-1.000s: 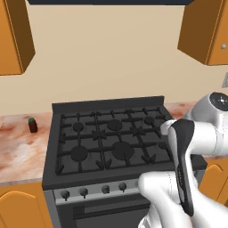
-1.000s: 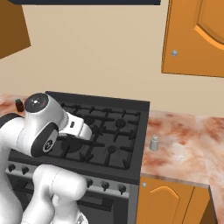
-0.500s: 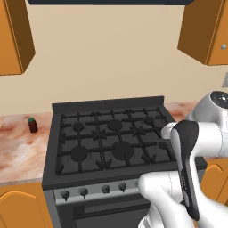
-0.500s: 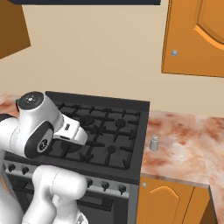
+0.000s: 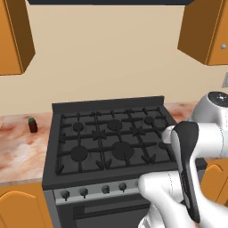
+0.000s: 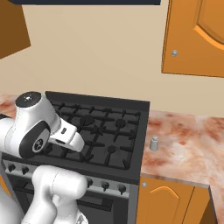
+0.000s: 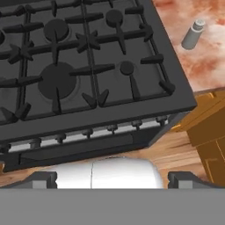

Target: Collect the paprika, ketchup, and shaker from the cabinet and place them next to the stove.

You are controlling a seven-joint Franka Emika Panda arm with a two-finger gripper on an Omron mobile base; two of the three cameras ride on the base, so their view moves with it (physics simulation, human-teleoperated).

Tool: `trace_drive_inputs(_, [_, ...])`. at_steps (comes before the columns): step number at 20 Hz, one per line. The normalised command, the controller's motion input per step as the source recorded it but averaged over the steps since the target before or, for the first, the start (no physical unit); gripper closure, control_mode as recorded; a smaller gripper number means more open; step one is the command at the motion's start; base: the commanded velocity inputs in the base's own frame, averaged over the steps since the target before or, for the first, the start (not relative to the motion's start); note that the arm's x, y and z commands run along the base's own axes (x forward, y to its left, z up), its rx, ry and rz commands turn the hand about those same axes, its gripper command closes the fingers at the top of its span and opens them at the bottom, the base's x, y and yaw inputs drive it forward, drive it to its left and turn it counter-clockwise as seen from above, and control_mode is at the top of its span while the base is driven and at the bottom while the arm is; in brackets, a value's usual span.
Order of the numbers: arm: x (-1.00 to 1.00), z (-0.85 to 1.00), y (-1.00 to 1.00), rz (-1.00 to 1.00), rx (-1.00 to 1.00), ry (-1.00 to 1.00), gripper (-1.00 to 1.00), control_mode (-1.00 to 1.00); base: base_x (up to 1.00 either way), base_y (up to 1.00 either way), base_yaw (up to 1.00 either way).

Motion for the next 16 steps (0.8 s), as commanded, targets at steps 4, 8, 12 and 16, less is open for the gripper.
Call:
trace_drive_inputs(4, [-0.07, -0.07, 0.02, -0.01, 0.00, 0.00, -1.00, 1.00, 0.00, 0.02, 0.00])
trace_drive_inputs(8, [0.00, 0.00, 0.00, 0.00, 0.00, 0.00, -1.00, 1.00, -0.27, 0.12, -0.07])
trace_drive_inputs(12, [0.00, 0.00, 0.00, 0.00, 0.00, 0.00, -1.00, 1.00, -0.48, 0.11, -0.28])
trace_drive_inputs(16, [0.00, 0.00, 0.00, 0.00, 0.00, 0.00, -1.00, 1.00, -0.59, 0.15, -0.41])
